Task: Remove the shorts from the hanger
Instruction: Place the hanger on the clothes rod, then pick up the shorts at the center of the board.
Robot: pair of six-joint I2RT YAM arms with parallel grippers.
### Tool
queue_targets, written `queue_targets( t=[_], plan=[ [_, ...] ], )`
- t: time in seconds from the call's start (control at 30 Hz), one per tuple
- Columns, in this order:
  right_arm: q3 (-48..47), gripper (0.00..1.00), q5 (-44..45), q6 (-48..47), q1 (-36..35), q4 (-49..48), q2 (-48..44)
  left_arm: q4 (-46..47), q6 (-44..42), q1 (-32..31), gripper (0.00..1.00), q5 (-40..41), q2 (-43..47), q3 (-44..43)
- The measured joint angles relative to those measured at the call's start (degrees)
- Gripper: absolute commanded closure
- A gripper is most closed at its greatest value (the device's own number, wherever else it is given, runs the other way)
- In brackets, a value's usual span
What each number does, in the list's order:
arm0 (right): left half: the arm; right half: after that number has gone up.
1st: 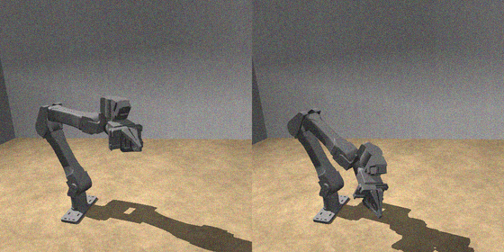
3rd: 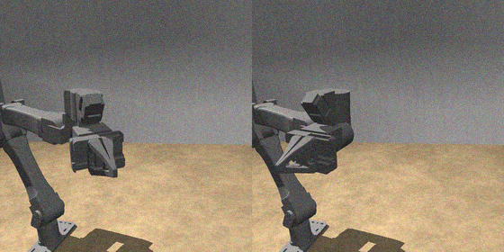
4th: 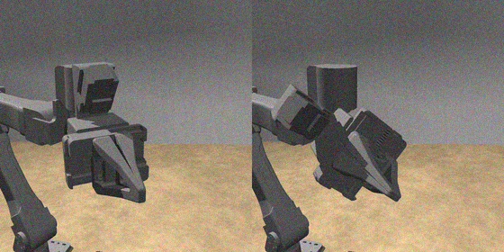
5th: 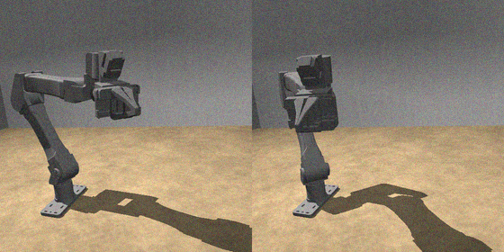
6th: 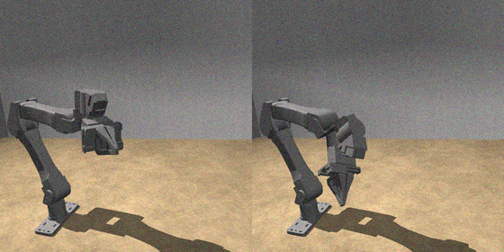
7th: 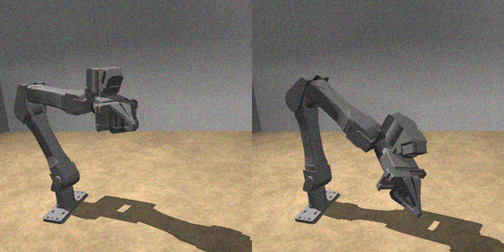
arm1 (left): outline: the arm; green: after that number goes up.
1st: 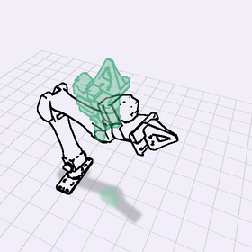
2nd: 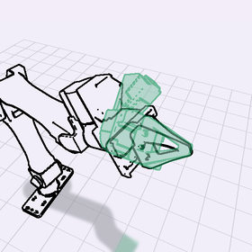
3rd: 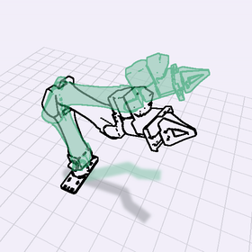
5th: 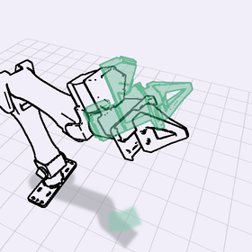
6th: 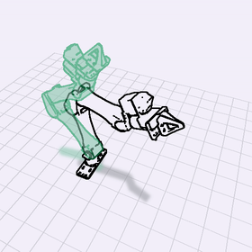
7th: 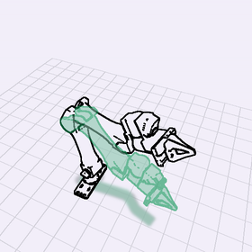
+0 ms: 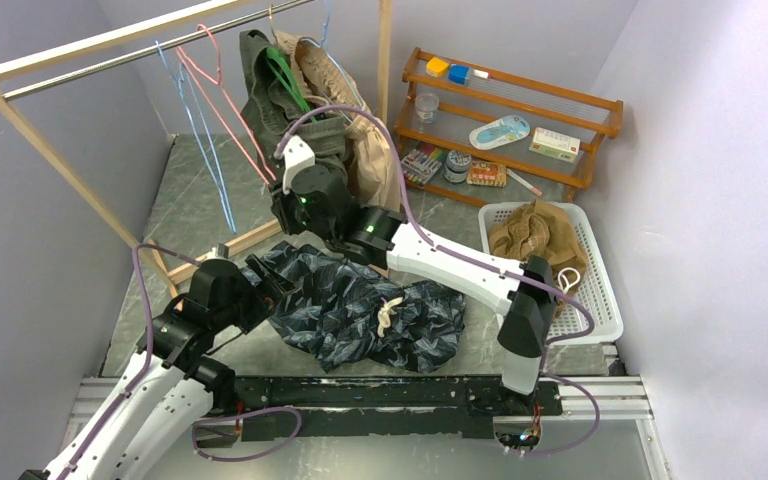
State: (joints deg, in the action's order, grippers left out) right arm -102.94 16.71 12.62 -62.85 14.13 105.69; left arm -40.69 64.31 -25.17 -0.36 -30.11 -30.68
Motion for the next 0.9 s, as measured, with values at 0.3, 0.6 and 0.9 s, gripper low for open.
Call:
queue_targets(
  t=[0.3,0.6,0.9],
  plan=[
    [11.6,0.54,-3.7,1.7,0.1,-2.3,-9.7,-1.2,-1.5,0.0,0.01,1.3,-2.7,-2.1],
    [42.2,0.32,-1.4,8.2,0.2,-7.4,-34.8,-3.4,-6.7,0.0,0.01,9.2,-7.0,-4.5],
    [57.5,0.19,1.2,18.9,4.3,0.7,-38.2,-0.4,-9.6,0.0,0.01,13.0,-13.0,-4.2]
  ],
)
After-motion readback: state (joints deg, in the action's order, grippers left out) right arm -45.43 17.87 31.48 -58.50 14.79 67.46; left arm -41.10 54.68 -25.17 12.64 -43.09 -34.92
